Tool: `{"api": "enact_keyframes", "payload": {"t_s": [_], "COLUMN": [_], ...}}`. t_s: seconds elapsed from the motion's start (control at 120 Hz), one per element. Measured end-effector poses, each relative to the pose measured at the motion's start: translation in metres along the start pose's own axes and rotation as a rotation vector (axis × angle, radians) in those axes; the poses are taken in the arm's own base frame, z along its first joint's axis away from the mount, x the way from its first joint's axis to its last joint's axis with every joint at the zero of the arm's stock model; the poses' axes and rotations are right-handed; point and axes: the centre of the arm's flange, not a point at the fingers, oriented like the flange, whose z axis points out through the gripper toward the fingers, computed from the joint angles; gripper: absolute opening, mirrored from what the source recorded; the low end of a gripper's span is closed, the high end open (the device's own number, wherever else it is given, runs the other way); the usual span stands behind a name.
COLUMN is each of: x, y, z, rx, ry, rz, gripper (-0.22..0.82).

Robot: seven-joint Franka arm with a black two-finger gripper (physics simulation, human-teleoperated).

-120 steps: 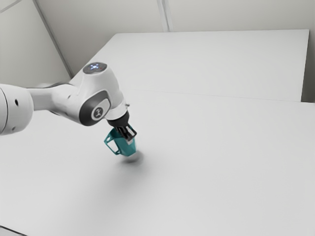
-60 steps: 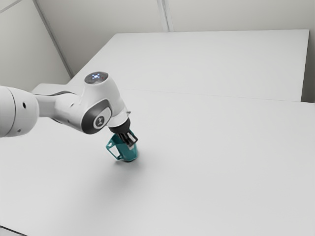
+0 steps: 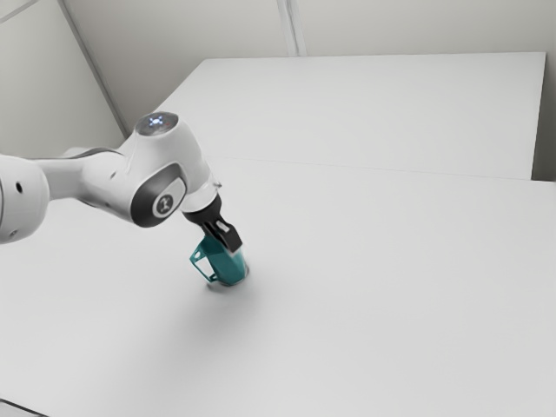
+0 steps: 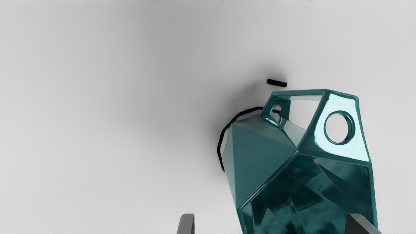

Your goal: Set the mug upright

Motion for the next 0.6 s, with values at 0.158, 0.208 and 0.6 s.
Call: {"api": "enact_keyframes", "payload": {"t_s": [0.158, 0.208, 0.6], "x": [-0.002, -0.011, -0.061], "y": [0.004, 0.006, 0.056], "z": [-0.035, -0.049, -0.144], "rx": [-0.013, -0.018, -0.012], "ry": [-0.018, -0.037, 0.004], "rz": [-0.01, -0.012, -0.071], "gripper": [0.55, 0.56, 0.6]}}
